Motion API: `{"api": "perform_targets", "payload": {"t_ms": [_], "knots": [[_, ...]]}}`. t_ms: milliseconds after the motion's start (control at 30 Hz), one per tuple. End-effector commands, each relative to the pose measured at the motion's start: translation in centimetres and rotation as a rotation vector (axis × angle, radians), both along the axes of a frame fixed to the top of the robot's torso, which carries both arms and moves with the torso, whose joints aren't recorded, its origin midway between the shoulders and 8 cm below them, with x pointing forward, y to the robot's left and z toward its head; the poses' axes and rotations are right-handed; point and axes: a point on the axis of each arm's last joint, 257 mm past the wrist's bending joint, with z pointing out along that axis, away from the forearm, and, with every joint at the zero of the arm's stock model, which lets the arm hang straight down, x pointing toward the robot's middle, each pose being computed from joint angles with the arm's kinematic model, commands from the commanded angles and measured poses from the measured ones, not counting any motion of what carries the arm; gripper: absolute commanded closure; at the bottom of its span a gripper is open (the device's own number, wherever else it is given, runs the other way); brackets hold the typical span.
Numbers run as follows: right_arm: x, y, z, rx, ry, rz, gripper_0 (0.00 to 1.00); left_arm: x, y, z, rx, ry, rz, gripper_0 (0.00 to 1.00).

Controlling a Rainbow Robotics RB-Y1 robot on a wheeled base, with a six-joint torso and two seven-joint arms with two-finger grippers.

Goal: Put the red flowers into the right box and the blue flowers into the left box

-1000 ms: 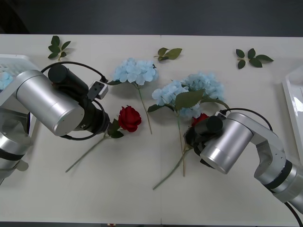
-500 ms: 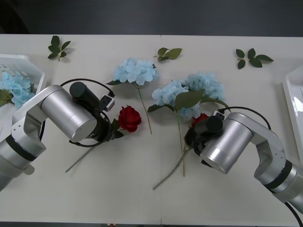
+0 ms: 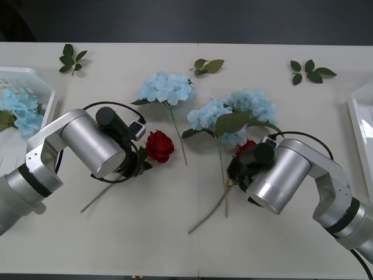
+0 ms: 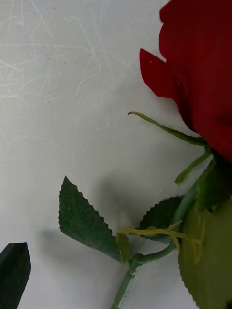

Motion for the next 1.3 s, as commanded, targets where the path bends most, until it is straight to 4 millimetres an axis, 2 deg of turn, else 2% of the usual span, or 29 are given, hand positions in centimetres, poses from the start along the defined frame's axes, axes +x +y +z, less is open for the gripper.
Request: {"api": "perform_targets", "payload": {"t_ms": [33,200,533,700,933,1033,1133,1200,1233,1300], "knots": [[0.5,1.1,0.1,0.014,-0.02,0.038,0.47,1.6,-0.4,2.0,0.013,-0.042,-0.049,0.0],[0.7,1.1,-0.3,0.01,-0.023,0.036,0.71,1.6,-0.2,1.7,0.017,-0.036,-0.045,0.0],[0.9,0.8,-0.2,-0.004,-0.031,0.043,0.87,1.7,-0.4,1.2,0.03,-0.031,-0.045,0.0],[1.0,0.6,-0.2,-0.013,-0.035,0.049,1.0,1.7,-0.2,1.1,0.032,-0.029,-0.042,0.0],[1.3,0.2,0.1,-0.022,-0.048,0.05,1.0,1.8,-0.4,0.7,0.025,-0.027,-0.037,0.0],[1.9,-0.2,0.5,-0.024,-0.065,0.052,1.0,1.9,-0.4,0.7,0.024,-0.028,-0.035,0.05],[2.6,-0.9,1.6,-0.038,-0.093,0.063,1.0,1.9,-0.4,0.6,0.024,-0.027,-0.036,0.22],[3.1,-1.8,3.0,-0.047,-0.117,0.076,1.0,1.9,-0.4,0.6,0.024,-0.027,-0.036,0.56],[3.1,-2.0,3.3,-0.045,-0.12,0.08,1.0,1.9,-0.4,0.6,0.023,-0.027,-0.034,0.64],[3.4,-3.1,4.9,-0.062,-0.132,0.124,1.0,1.9,-0.4,0.6,0.024,-0.027,-0.036,1.0]]}}
